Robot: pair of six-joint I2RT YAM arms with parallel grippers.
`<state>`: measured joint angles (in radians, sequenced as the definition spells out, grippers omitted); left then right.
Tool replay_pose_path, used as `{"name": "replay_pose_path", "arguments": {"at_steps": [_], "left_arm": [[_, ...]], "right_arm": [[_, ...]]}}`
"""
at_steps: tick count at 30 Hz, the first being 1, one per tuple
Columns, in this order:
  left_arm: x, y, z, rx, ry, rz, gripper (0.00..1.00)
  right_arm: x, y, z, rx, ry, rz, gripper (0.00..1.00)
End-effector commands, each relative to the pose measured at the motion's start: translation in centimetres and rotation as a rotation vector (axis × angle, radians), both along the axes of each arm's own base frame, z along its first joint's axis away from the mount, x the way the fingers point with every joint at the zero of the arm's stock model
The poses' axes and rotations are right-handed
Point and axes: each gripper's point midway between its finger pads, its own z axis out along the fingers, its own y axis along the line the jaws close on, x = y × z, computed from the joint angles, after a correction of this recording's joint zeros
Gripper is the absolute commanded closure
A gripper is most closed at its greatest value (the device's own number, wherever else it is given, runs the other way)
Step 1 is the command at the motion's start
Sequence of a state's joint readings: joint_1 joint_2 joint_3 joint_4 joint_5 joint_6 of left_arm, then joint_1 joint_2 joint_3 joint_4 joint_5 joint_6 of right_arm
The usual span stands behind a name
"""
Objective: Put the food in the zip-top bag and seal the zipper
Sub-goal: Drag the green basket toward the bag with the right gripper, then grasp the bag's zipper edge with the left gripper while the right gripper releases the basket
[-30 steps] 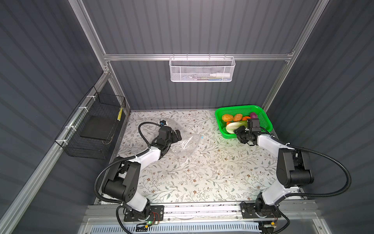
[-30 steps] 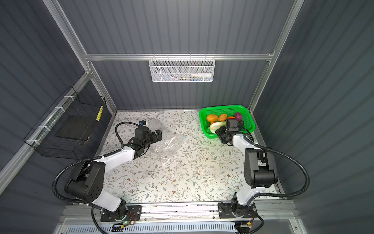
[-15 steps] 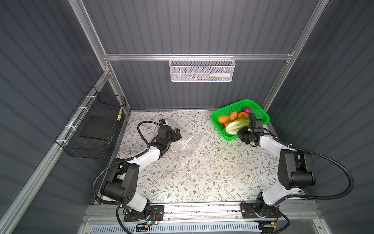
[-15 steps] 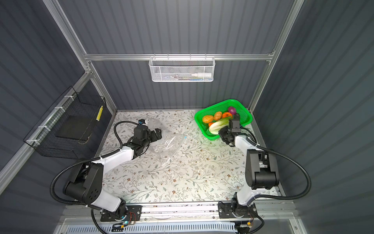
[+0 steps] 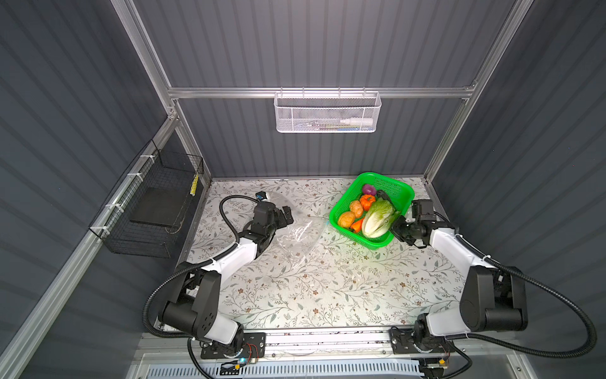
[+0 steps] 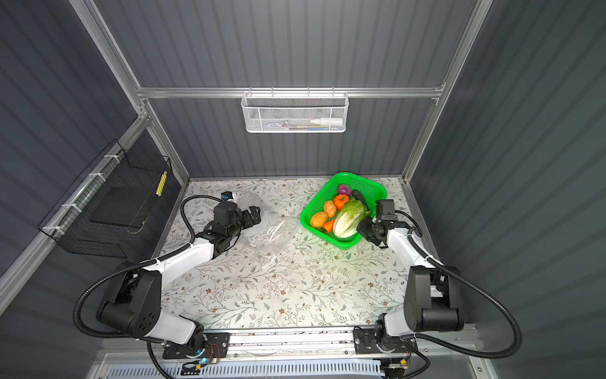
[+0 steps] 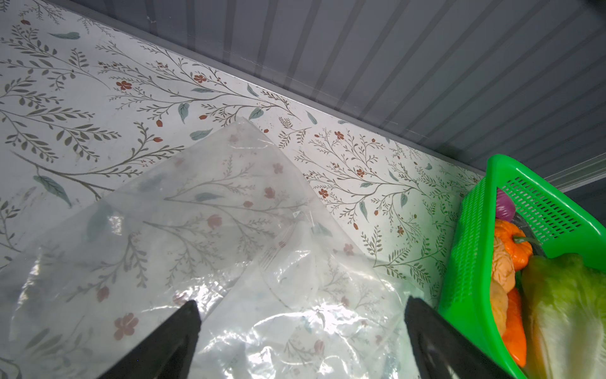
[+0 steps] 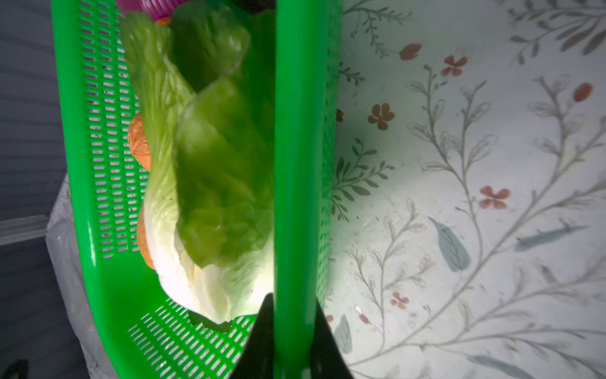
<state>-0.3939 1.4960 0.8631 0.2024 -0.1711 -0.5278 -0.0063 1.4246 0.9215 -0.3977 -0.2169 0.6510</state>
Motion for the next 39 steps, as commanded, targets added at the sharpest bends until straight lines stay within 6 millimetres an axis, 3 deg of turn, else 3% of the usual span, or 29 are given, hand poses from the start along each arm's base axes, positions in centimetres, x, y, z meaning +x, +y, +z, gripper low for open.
{"name": "replay_pose_path", "arguments": {"at_steps": [1, 8, 12, 17, 24, 25, 26, 27, 31, 39], "left_arm": [[-0.2, 0.0, 0.7, 0.012, -0.004, -0.015, 0.01], [-0.2, -1.7, 0.7, 0.067, 0.006, -0.149, 0.01], [-0.9, -2.7, 0.0, 0.092, 0.039, -0.244, 0.02], [-2.3, -4.6, -1.5, 0.094, 0.108, -0.391, 0.05], [-4.3, -6.7, -3.4, 0.180, 0.198, -0.519, 0.16], [-4.5, -7.0, -3.7, 0.218, 0.203, -0.527, 0.18], [-4.7, -7.3, -3.9, 0.255, 0.201, -0.533, 0.20], [-5.0, -7.6, -4.2, 0.294, 0.199, -0.544, 0.22], [-5.8, -10.0, -5.3, 0.424, 0.201, -0.607, 0.28], [-6.9, -13.5, -9.1, 0.723, 0.240, -0.682, 0.43]], "right_arm": [[-4.1, -0.6, -1.1, -0.141, 0.091, 0.187, 0.94], [-7.1, -0.5, -2.5, -0.172, 0.192, 0.297, 0.91], [-7.0, -3.2, -2.5, -0.299, 0.229, 0.243, 0.85], [-4.8, -6.2, -0.1, -0.428, 0.181, 0.158, 0.60], [-1.1, -5.4, 3.3, -0.390, 0.052, 0.142, 0.29], [-0.8, -5.2, 4.0, -0.378, 0.022, 0.130, 0.22], [-0.6, -5.2, 4.6, -0.366, -0.004, 0.113, 0.07], [-0.5, -5.2, 5.4, -0.356, -0.035, 0.087, 0.01], [-0.2, -6.5, 7.6, -0.345, -0.087, -0.022, 0.01], [0.4, -5.9, 8.9, -0.243, -0.171, -0.010, 0.01]]}}
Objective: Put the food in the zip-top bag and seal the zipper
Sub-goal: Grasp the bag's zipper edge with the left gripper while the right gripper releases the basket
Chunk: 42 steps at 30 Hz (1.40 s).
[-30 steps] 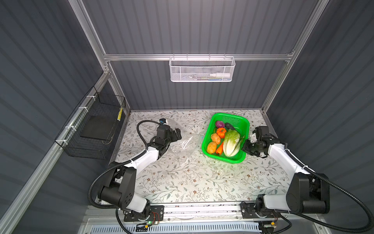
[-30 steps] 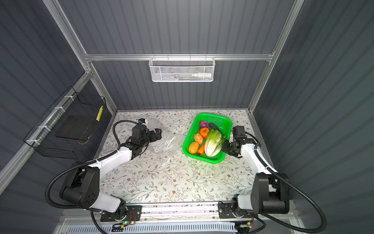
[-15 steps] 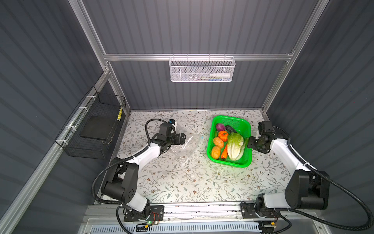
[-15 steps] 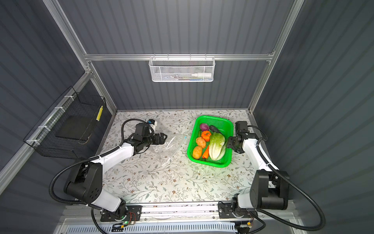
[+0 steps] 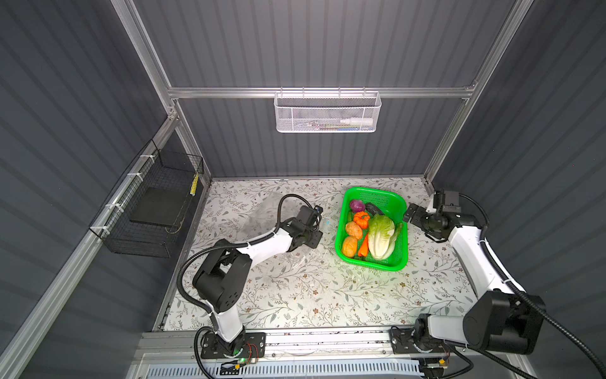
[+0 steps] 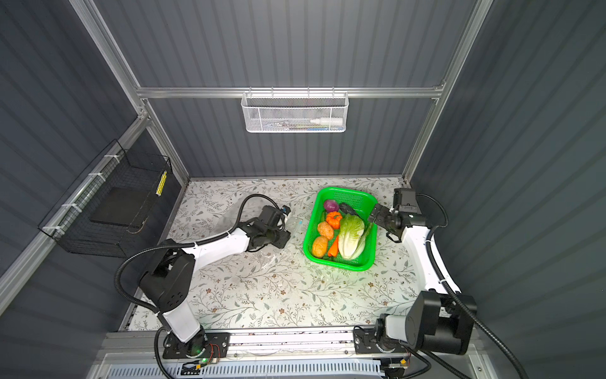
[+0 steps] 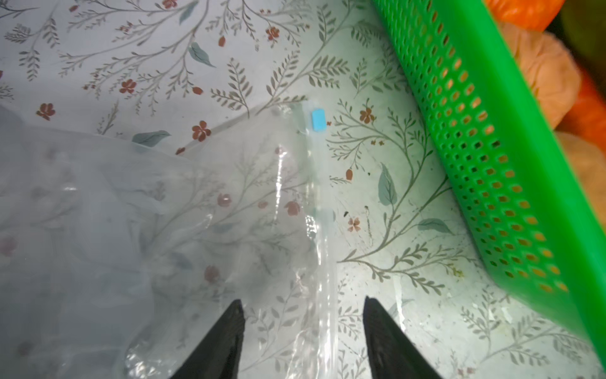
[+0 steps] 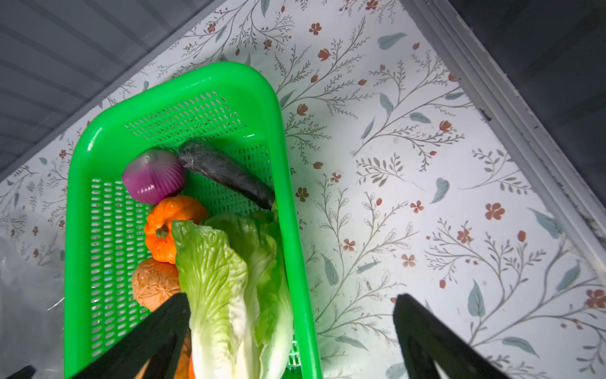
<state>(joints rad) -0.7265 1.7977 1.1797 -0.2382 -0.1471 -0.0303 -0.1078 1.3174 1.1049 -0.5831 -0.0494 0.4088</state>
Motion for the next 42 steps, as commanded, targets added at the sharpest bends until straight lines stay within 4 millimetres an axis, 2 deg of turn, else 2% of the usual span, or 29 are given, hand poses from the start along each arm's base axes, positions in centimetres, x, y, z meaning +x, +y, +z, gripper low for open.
{"name": "replay_pose_path", "arguments": {"at_steps": [1, 6, 15, 17, 20, 24, 25, 32, 40, 42], "left_arm": [[-0.4, 0.3, -1.4, 0.172, -0.024, -0.033, 0.45], [-0.4, -0.1, -3.0, 0.212, -0.007, -0.029, 0.48], [0.7, 1.8, -4.4, 0.342, -0.040, 0.039, 0.53], [0.5, 1.9, -4.9, 0.345, -0.027, 0.036, 0.59], [0.3, 1.8, -5.1, 0.332, -0.016, 0.042, 0.74], [0.5, 1.2, -3.8, 0.284, -0.032, 0.056, 0.97], [0.7, 1.2, -3.3, 0.274, -0.041, 0.063, 1.00], [2.5, 1.4, 1.8, 0.133, -0.100, 0.146, 1.00], [3.3, 3.3, 5.9, -0.143, -0.041, 0.273, 1.00], [3.6, 3.8, 7.4, -0.238, -0.034, 0.304, 1.00]], "right_arm": [[0.0, 0.7, 1.1, 0.043, -0.059, 0.002, 0.01], [-0.3, 1.0, 1.1, 0.057, -0.066, 0.010, 0.01], [-0.2, 1.4, 0.6, 0.084, -0.056, 0.016, 0.01], [-0.1, 1.5, 0.4, 0.093, -0.052, 0.016, 0.01], [-0.1, 1.7, 0.5, 0.103, -0.053, 0.023, 0.01], [0.0, 2.6, 1.3, 0.092, -0.075, 0.069, 0.01], [0.1, 3.1, 1.5, 0.086, -0.083, 0.087, 0.01], [0.7, 9.9, 2.3, 0.071, -0.083, 0.292, 0.01], [1.2, 17.6, 3.1, 0.259, -0.141, 0.450, 0.06], [1.4, 20.0, 3.4, 0.311, -0.159, 0.494, 0.12]]}}
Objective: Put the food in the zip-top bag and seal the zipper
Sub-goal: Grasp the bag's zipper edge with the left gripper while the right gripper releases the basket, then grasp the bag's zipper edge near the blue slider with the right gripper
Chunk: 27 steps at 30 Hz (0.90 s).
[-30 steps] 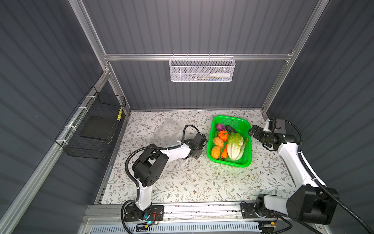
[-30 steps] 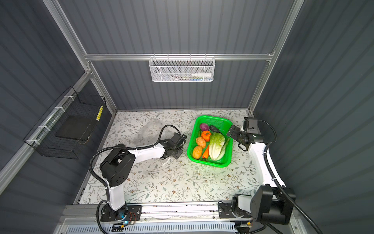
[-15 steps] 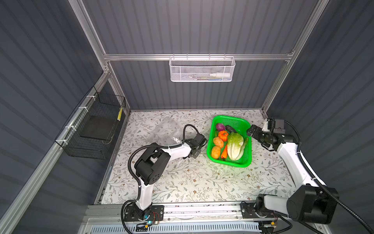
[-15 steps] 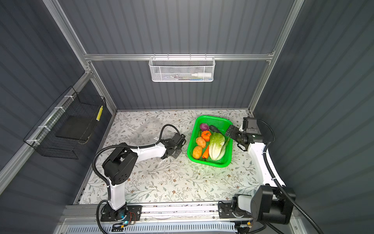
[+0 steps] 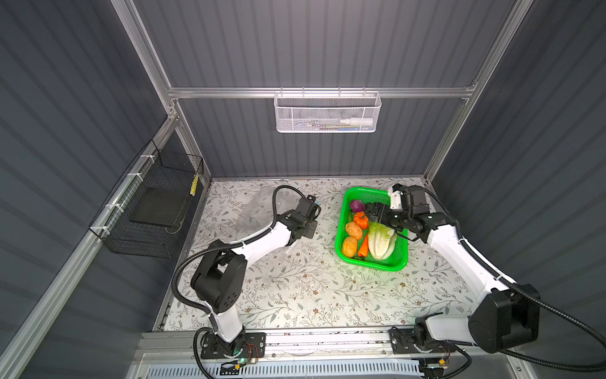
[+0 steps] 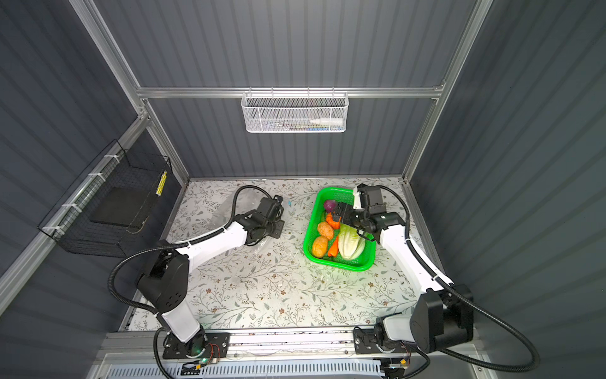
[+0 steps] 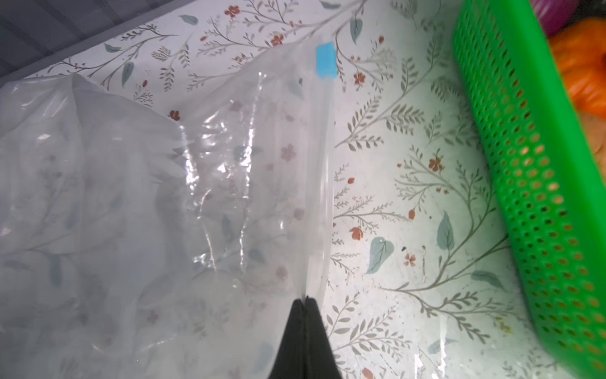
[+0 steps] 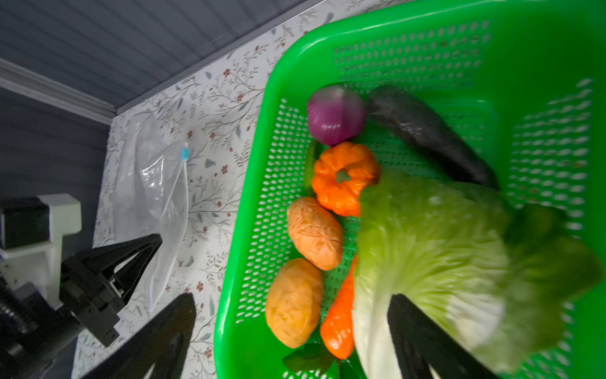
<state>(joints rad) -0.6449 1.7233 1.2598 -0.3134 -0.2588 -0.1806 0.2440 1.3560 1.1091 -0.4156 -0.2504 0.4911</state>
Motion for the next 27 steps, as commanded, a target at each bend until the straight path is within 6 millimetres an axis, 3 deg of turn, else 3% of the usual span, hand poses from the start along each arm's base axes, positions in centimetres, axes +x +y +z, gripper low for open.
{"name": "replay_pose_path", "arguments": {"at_steps": [1, 6, 12, 21, 27], "left_arm": [[-0.1, -0.3, 2.6, -0.204, 0.010, 0.036, 1.00], [-0.5, -1.5, 5.7, -0.338, -0.010, 0.017, 1.00], [-0.8, -2.2, 6.8, -0.444, -0.001, 0.035, 1.00], [-1.0, -2.4, 6.8, -0.519, 0.004, 0.062, 1.00], [-0.9, -2.4, 7.1, -0.526, -0.006, 0.068, 1.00]], "right_arm": [[0.2, 4.9, 1.7, 0.157, -0.033, 0.113, 0.14], [0.2, 11.3, 2.1, 0.306, -0.033, 0.222, 0.28], [1.5, 16.8, 2.0, 0.388, 0.005, 0.298, 0.36], [4.2, 18.7, -0.8, 0.373, 0.040, 0.305, 0.55], [4.7, 18.4, -2.9, 0.345, 0.071, 0.263, 0.58]]}}
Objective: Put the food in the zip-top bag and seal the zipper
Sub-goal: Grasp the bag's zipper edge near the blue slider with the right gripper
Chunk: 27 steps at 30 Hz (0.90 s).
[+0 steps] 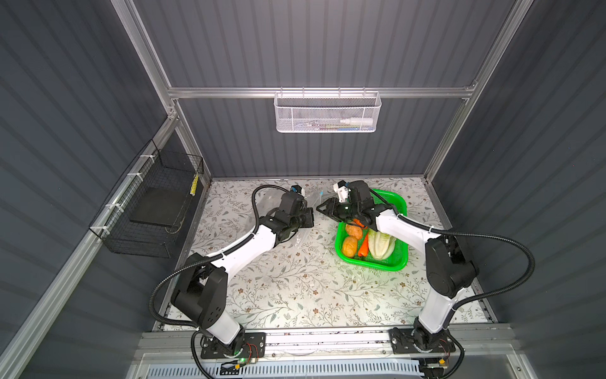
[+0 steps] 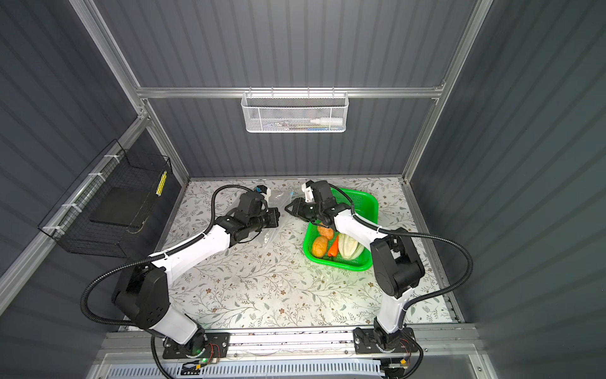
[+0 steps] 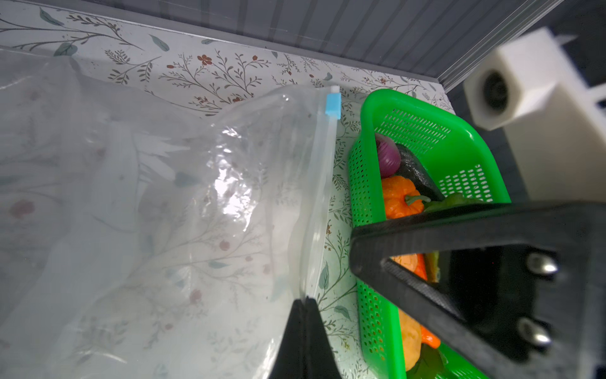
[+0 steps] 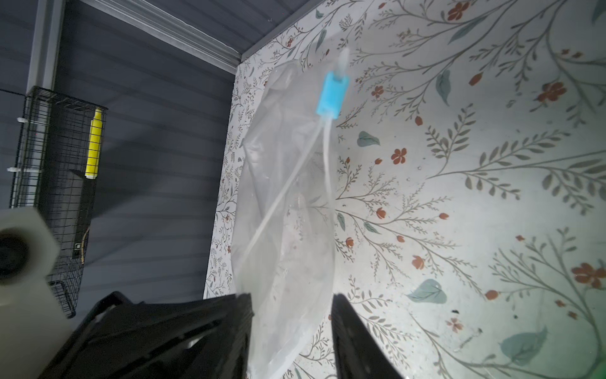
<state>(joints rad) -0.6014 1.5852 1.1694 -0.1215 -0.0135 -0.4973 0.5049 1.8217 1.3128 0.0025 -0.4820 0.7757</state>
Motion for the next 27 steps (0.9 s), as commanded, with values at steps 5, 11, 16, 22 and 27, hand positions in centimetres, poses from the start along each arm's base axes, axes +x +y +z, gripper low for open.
{"name": "replay_pose_path", "arguments": {"at_steps": [5, 11, 16, 22, 27], "left_arm": [[-0.3, -0.4, 1.6, -0.060, -0.020, -0.004, 1.00], [-0.5, -0.2, 2.1, -0.068, -0.027, 0.002, 1.00], [-0.3, 0.2, 1.5, -0.021, -0.024, 0.006, 1.00], [0.0, 0.6, 0.2, 0.074, -0.012, -0.010, 0.93], [0.3, 0.6, -0.1, 0.131, -0.014, -0.034, 0.69]], "right_arm": [[0.6, 0.4, -1.2, 0.015, 0.016, -0.025, 0.52], [0.9, 1.5, -2.0, 0.038, 0.025, 0.001, 0.67], [0.6, 1.5, -1.3, 0.027, -0.010, 0.008, 1.00], [-0.4, 1.3, 0.4, 0.015, -0.042, 0.015, 1.00], [-1.0, 1.4, 0.9, 0.017, -0.015, 0.010, 1.00]]}}
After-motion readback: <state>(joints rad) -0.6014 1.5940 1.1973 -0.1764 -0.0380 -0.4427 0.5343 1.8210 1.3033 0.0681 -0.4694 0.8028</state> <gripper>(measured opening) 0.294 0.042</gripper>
